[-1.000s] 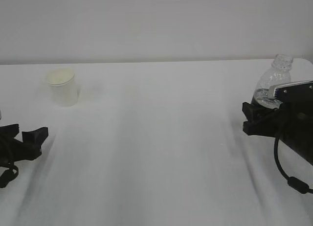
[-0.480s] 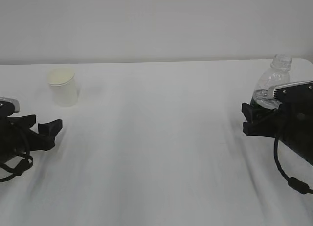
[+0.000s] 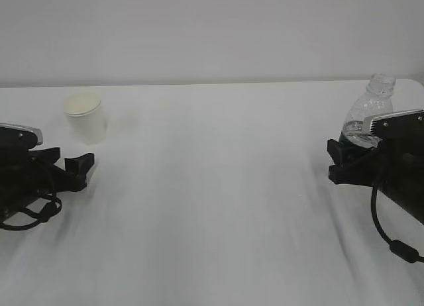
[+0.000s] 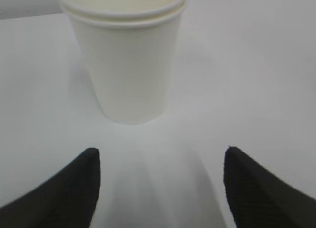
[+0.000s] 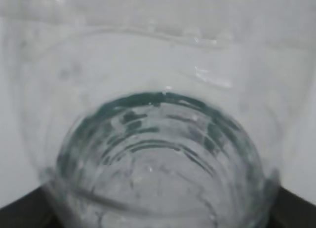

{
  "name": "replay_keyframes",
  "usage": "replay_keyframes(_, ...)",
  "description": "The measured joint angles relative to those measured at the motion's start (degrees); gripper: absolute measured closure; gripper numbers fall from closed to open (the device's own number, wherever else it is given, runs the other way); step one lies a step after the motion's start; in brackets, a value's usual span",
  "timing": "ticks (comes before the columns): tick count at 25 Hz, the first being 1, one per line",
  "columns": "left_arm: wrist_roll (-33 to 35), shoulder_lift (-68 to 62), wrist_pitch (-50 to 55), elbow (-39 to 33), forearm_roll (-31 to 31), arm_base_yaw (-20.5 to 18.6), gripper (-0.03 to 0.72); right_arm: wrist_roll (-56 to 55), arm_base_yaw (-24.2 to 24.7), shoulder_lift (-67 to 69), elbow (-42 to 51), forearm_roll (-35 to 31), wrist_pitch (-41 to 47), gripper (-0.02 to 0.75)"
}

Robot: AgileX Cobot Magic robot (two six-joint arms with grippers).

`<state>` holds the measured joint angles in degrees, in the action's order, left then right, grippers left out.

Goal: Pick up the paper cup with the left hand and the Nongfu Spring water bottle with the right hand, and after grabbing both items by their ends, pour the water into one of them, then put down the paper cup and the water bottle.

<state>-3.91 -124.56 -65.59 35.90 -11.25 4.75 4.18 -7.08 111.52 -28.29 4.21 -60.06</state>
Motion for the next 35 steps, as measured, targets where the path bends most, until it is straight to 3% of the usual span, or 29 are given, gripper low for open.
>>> replay_keyframes(35, 0.0, -7.6, 0.0, 14.8, 0.9, 0.0, 0.13, -0.2, 0.0, 0.0, 0.0, 1.5, 0.0, 0.245)
